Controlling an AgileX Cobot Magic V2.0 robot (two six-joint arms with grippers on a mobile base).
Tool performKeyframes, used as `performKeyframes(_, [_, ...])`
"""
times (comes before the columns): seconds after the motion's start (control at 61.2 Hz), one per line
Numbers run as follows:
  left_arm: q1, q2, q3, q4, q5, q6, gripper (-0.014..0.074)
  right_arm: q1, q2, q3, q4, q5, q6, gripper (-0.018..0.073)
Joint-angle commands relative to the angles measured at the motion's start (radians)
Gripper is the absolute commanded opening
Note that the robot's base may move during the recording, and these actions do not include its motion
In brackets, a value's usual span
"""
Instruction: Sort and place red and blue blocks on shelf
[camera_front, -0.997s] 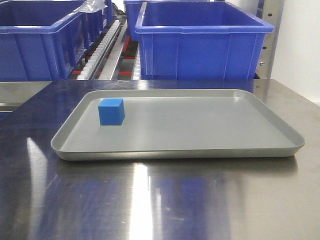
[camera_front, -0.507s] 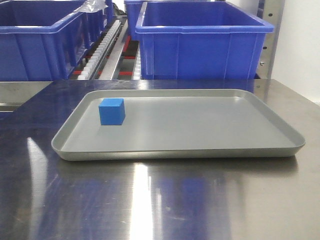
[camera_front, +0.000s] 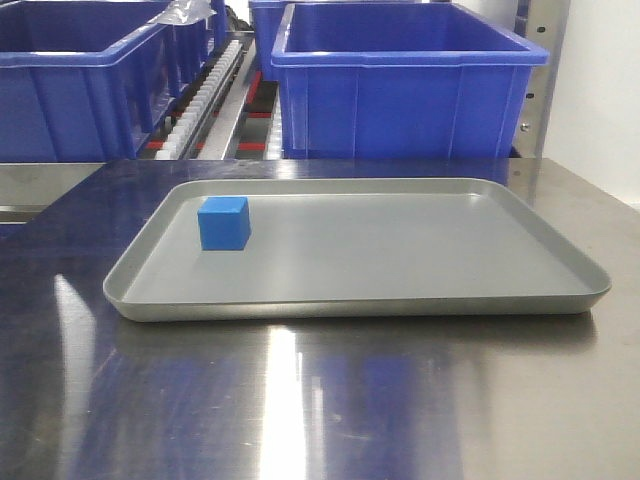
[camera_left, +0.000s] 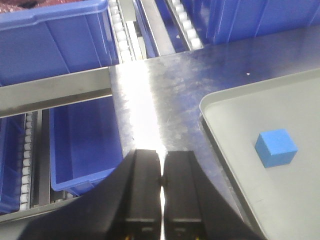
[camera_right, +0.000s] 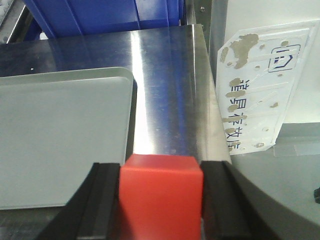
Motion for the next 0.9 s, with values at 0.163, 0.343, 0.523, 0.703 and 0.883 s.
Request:
performKeyframes(0.163, [-0.007,0.006,-0.038,-0.016,-0.058,-0.005,0.0147,-0.004,0.000,-0.030,0.006,-0.077,-0.008,0.0058])
performKeyframes(0.343, [-0.007,0.006,-0.038,-0.016,-0.060,-0.005,0.0147,-0.004,0.000,-0.030,0.006,-0.077,-0.008,0.0058])
performKeyframes(0.523, [-0.007,0.006,-0.038,-0.028,-0.051,-0.005,0.0163,-0.004,0.000,-0.030,0.006,-0.077,-0.008,0.0058])
performKeyframes(0.703, [-0.007,0.006,-0.038,-0.071,0.011,-0.007,0.0439,-0.004,0.000,-0.030,0.006,-0.077,-0.008,0.0058])
performKeyframes(0.883, [-0.007,0.032,-0.038,-0.181,0.143,-0.007,0.0519,-0.004,0.000,-0.030,0.006,-0.077,-0.008,0.0058])
